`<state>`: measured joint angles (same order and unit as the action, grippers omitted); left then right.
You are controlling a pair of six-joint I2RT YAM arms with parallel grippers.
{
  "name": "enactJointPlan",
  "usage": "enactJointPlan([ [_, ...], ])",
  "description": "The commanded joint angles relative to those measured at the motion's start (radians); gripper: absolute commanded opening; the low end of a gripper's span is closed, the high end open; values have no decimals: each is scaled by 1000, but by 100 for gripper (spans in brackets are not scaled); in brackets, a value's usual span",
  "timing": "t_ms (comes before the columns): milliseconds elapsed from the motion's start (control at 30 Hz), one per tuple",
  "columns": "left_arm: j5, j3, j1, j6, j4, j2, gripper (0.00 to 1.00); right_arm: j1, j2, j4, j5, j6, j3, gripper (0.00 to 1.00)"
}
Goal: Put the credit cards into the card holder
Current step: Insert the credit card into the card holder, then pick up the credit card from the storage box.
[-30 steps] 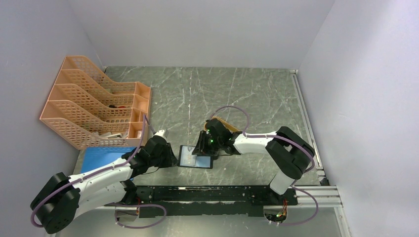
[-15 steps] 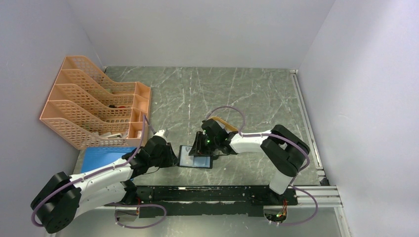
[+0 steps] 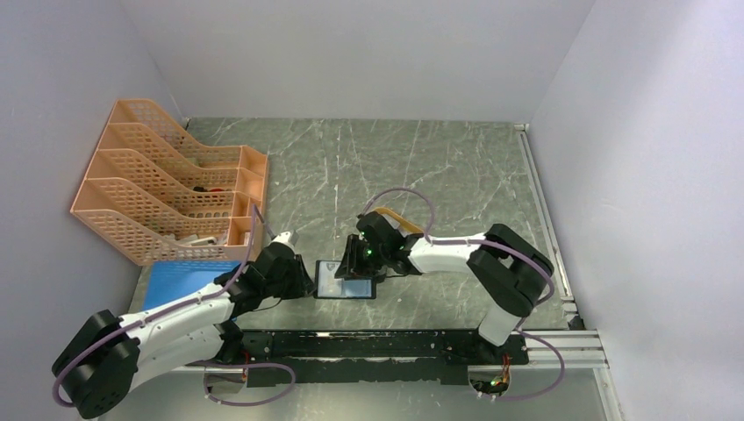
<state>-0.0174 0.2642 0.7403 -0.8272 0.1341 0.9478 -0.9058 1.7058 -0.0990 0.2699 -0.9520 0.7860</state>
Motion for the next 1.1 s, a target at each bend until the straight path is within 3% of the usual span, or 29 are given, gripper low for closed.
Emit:
enactJointPlan([
  [0,-49,9,-2,-2,120,-49,29,-6,-104,131,-60,52,16,38],
  [133,-64,25,-2,-14,166,-93,30,5,-216,251,-121,103,55,41],
  [267,-77,56,-2,-23,205,-136,31,63,-336,370,-282,144,72,42],
  [333,-86,73,-2,-25,214,-161,32,134,-398,365,-351,117,26,42],
  [433,-97,101,-2,-16,201,-196,37,277,-477,249,-289,83,-86,47],
  [500,-98,117,-2,-13,187,-206,43,361,-465,181,-186,73,-128,49],
  [667,-100,138,-2,-19,176,-204,55,395,-410,105,-211,4,-165,52],
  [867,-115,142,-2,-16,203,-192,57,396,-347,52,-270,-66,-163,63],
  [1067,-121,146,-2,-16,213,-185,57,395,-241,41,-308,-123,-132,62],
])
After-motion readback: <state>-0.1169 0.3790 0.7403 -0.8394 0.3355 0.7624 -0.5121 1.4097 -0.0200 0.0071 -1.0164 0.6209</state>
